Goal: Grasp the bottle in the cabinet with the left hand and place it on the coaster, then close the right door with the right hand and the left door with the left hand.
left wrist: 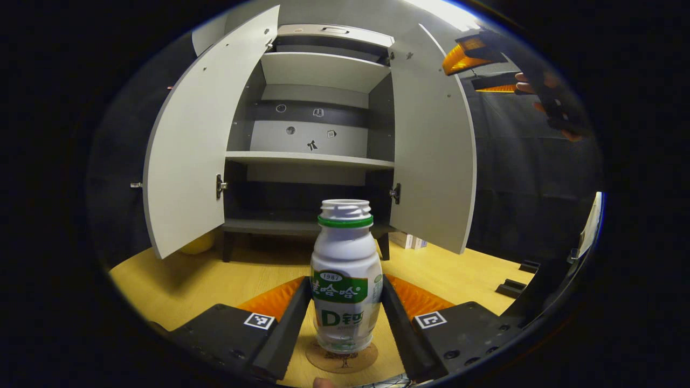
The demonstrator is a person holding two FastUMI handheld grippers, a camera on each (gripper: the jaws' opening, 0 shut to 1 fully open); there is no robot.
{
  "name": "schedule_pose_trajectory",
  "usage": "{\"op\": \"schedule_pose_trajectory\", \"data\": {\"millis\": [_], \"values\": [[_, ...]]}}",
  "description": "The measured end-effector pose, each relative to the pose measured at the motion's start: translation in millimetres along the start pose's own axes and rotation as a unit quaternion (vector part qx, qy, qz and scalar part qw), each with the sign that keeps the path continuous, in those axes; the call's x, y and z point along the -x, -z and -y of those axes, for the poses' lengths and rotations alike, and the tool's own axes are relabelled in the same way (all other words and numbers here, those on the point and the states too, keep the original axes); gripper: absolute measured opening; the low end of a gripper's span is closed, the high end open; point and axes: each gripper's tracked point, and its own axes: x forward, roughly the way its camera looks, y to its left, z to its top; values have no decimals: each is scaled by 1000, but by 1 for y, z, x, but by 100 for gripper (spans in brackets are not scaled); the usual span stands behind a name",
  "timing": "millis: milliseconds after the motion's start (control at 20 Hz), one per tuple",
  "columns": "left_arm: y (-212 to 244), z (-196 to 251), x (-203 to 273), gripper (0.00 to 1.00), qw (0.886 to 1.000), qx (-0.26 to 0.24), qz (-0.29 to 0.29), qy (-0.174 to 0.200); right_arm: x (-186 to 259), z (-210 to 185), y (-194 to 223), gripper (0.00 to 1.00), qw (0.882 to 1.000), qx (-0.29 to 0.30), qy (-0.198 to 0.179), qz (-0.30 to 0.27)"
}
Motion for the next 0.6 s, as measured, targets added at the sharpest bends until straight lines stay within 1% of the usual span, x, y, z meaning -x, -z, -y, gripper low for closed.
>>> {"op": "schedule_pose_trajectory", "data": {"millis": [50, 200, 300, 400, 450, 600], "values": [[8, 2, 0, 80, 1000, -3, -3, 5, 1, -1, -1, 97, 1000, 7, 0, -1], [22, 2, 0, 79, 1000, -1, -10, 5, 4, -2, -1, 97, 999, 34, 5, -1], [21, 5, 1, 81, 1000, -4, -9, 7, 6, -3, 3, 97, 999, 35, 5, -9], [24, 11, 2, 82, 1000, -1, -19, 20, 8, -8, 4, 97, 1000, 25, 2, -15], [26, 11, 2, 84, 999, 1, -26, 22, 9, -11, 4, 97, 1000, 20, -2, -16], [30, 9, 7, 95, 999, 0, -44, 20, 8, -21, 4, 98, 1000, 3, -16, -22]]}}
